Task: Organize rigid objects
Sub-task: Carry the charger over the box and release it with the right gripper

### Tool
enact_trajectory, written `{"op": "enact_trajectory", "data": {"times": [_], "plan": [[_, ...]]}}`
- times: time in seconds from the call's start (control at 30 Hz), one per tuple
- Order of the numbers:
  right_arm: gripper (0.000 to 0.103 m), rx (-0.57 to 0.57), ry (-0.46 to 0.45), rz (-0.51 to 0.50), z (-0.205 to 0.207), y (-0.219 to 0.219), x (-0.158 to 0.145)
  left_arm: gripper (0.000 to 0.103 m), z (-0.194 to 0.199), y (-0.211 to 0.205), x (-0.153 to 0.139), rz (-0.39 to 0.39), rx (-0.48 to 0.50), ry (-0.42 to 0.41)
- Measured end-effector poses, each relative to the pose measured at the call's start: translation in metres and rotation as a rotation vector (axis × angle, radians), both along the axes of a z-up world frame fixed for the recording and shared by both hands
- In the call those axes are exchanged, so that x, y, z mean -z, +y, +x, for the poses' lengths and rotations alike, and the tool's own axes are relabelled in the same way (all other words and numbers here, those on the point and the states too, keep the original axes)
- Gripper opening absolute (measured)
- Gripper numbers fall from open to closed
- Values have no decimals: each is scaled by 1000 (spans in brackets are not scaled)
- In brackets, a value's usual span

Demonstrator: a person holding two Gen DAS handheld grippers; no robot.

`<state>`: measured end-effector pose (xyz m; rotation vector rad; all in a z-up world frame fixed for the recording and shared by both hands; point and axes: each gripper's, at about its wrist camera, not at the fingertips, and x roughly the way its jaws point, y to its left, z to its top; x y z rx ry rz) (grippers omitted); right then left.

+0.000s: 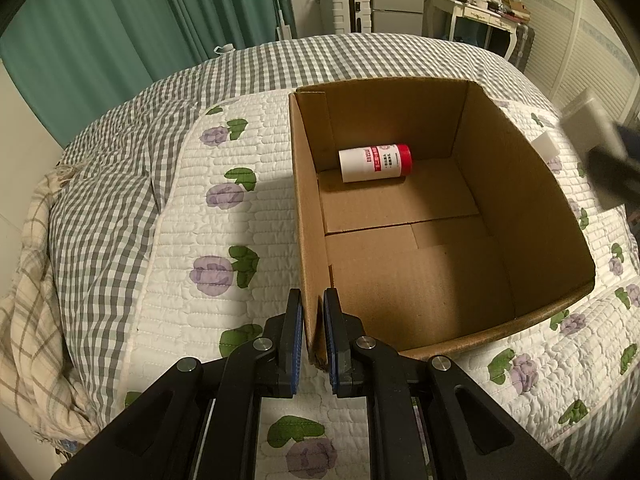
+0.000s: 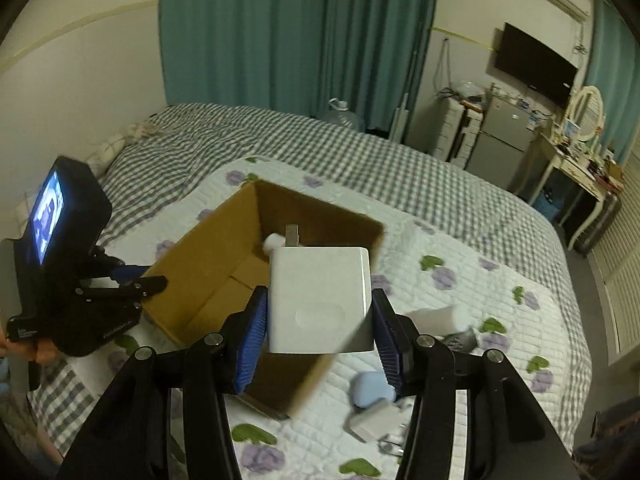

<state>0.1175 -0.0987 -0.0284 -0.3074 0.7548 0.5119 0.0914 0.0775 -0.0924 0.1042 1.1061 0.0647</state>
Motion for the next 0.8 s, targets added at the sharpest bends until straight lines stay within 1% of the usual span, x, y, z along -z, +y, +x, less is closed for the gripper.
{"op": "enact_trajectory", "data": {"times": [0.2, 0.37, 0.5, 0.7, 0.73, 0.77, 0.8], "plan": [[50, -24, 46, -51, 8, 27, 39, 10, 0, 0, 0, 1, 2, 0], [50, -26, 75, -79, 9, 32, 62, 10, -1, 0, 0, 2, 2, 0], [50, -18, 85, -79, 10, 28, 67, 10, -2, 0, 0, 1, -1, -1], [50, -19, 92, -49, 7, 24, 62, 10, -3, 1, 0, 7, -2, -1], [56, -18, 91, -42, 7, 24, 60, 10, -4, 1, 0, 8, -3, -1], [72, -14, 68, -26, 4, 22, 55, 10, -4, 1, 0, 8, -3, -1], [80, -12, 41, -12, 1, 19, 48, 10, -4, 1, 1, -8, 5, 2]]}}
